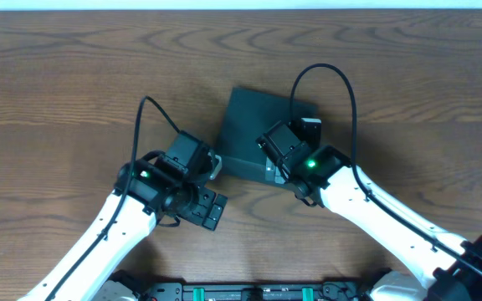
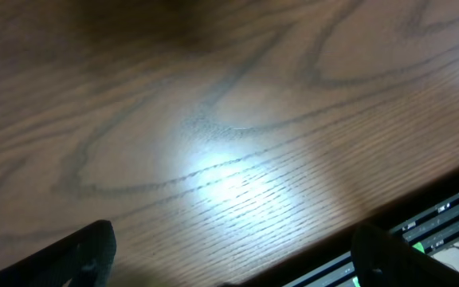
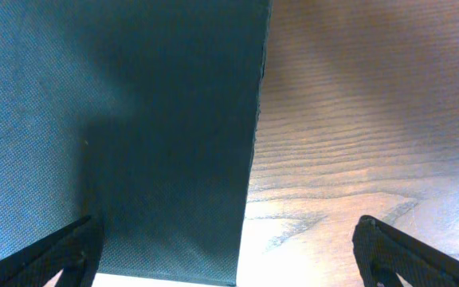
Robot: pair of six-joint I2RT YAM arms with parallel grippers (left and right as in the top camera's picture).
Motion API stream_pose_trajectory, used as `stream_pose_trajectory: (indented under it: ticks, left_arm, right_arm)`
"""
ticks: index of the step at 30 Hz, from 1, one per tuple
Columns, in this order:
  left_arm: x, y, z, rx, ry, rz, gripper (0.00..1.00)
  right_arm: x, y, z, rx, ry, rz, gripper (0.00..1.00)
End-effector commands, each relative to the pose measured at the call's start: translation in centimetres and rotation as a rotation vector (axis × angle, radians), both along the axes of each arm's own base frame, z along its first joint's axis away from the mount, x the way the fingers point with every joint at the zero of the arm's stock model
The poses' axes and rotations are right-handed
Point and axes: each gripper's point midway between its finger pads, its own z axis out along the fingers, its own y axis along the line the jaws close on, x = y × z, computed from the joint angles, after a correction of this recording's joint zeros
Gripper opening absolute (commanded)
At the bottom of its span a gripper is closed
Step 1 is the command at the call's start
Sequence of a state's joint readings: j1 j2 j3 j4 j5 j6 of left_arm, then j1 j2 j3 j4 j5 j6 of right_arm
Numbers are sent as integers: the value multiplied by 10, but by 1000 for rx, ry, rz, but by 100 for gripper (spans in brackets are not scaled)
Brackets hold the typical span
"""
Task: Pack container
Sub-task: 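Press the closed lid down with both grippers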
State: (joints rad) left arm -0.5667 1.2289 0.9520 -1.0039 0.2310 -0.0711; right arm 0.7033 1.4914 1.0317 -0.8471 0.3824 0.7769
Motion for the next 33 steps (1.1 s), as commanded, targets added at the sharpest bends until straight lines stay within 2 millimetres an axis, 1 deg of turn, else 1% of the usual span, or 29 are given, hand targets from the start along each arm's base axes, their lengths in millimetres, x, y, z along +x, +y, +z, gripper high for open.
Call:
stream_pose_trajectory:
  ticks: [1,11,16,18,21,26,31,33]
  left_arm:
    - [0,-1,-7,9,-6,9,95]
    - [7,9,-10,65,-44,42,95]
    - [11,10,-15,80,-59,46,95]
    - [14,9,-21,75,-64,55,95]
    - [20,5,-36,58,-85,73,95]
    - [35,11,-57,98,-147,124,95]
    - [54,3,-75,90,-187,131,95]
    - [58,0,-81,93,-188,132,95]
  right_arm:
    - [-2,-1,-12,-19,42,5,99]
    - [-3,-6,-36,-91,100,-1,99]
    - [2,-10,-34,-112,77,-12,99]
    - [2,-11,-34,-111,76,-15,99]
    - [3,-12,-34,-112,77,-17,99]
    - [4,-11,-34,-108,73,-19,99]
    - [6,-9,-34,-99,62,-19,99]
    - [7,-9,-34,-96,60,-19,99]
